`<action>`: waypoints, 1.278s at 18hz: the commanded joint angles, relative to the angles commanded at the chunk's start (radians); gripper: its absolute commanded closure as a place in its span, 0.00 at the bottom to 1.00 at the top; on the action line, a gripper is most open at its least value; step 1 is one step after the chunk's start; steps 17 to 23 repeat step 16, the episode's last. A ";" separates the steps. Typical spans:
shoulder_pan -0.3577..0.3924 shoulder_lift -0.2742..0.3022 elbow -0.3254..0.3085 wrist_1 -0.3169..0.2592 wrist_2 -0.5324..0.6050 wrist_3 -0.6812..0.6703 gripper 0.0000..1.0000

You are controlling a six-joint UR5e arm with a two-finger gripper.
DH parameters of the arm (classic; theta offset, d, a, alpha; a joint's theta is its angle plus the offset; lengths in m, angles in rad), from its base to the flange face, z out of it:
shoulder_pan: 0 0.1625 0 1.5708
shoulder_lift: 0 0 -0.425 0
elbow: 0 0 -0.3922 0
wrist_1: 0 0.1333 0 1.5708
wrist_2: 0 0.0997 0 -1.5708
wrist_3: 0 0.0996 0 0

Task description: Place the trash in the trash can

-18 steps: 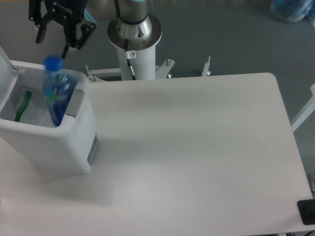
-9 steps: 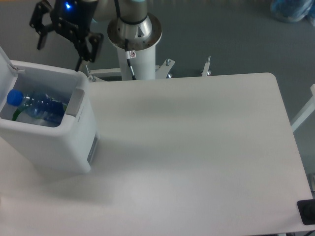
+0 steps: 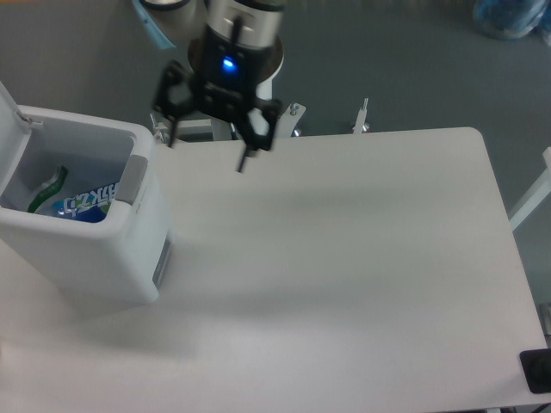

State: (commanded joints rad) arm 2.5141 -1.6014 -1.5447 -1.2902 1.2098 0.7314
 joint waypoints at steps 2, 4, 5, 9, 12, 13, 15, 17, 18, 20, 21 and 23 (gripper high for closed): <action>0.003 -0.034 -0.002 0.032 0.077 0.051 0.00; 0.024 -0.061 -0.008 0.048 0.117 0.117 0.00; 0.035 -0.074 -0.009 0.051 0.131 0.173 0.00; 0.098 -0.112 -0.053 0.048 0.152 0.452 0.00; 0.138 -0.127 -0.113 0.071 0.220 0.591 0.00; 0.159 -0.133 -0.121 0.087 0.224 0.605 0.00; 0.179 -0.146 -0.126 0.112 0.224 0.611 0.00; 0.184 -0.153 -0.126 0.112 0.226 0.609 0.00; 0.184 -0.153 -0.126 0.112 0.226 0.609 0.00; 0.184 -0.153 -0.126 0.112 0.226 0.609 0.00; 0.184 -0.153 -0.126 0.112 0.226 0.609 0.00; 0.184 -0.153 -0.126 0.112 0.226 0.609 0.00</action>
